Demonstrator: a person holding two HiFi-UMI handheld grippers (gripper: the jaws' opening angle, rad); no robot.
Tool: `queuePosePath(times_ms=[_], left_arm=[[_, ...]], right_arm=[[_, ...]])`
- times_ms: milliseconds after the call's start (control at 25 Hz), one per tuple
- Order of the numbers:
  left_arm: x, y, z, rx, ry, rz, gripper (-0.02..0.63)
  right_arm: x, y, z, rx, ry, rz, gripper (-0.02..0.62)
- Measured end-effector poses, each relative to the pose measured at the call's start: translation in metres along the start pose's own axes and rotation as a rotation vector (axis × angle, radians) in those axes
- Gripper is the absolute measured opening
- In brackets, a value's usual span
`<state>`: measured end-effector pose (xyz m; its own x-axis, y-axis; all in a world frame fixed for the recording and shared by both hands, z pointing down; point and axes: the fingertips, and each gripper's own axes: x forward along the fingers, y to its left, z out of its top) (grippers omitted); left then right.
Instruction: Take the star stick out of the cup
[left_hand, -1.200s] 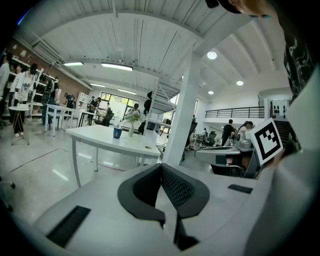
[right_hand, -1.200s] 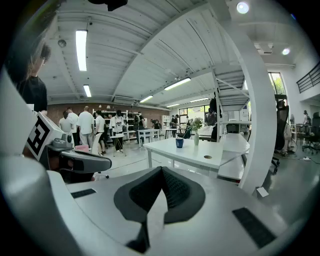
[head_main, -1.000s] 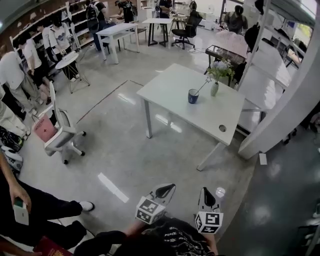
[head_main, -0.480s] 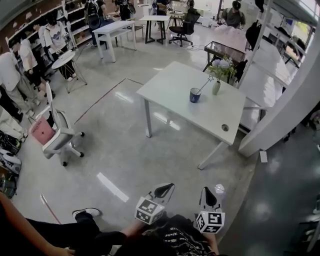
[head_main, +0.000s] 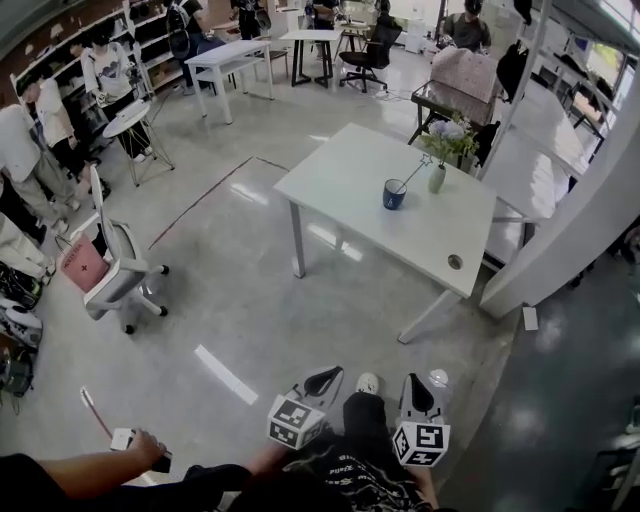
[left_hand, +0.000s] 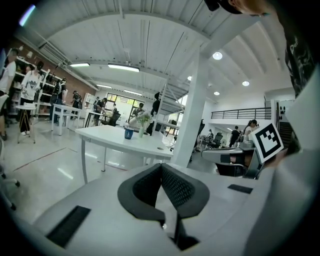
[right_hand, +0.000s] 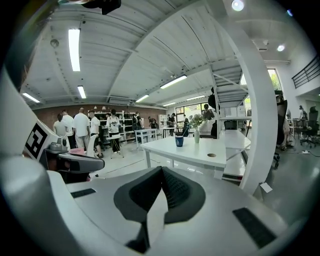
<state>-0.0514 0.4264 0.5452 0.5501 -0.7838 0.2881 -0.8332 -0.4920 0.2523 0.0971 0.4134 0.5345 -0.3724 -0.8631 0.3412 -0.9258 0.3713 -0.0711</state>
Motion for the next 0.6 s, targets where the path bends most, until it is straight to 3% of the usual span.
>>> queuePosePath(times_ms=[200,600], left_arm=[[0.038,0.021,0.017,-0.004,-0.001,0.047,0.02],[0.161,0.055,0.074,-0.005,-0.003,0.127,0.02]], right_arm=[[0.047,-0.029,0.023,-0.007,-0.01,0.022,0.008],[0.164,-0.112,0.072,-0.009,-0.014,0.108,0.008]])
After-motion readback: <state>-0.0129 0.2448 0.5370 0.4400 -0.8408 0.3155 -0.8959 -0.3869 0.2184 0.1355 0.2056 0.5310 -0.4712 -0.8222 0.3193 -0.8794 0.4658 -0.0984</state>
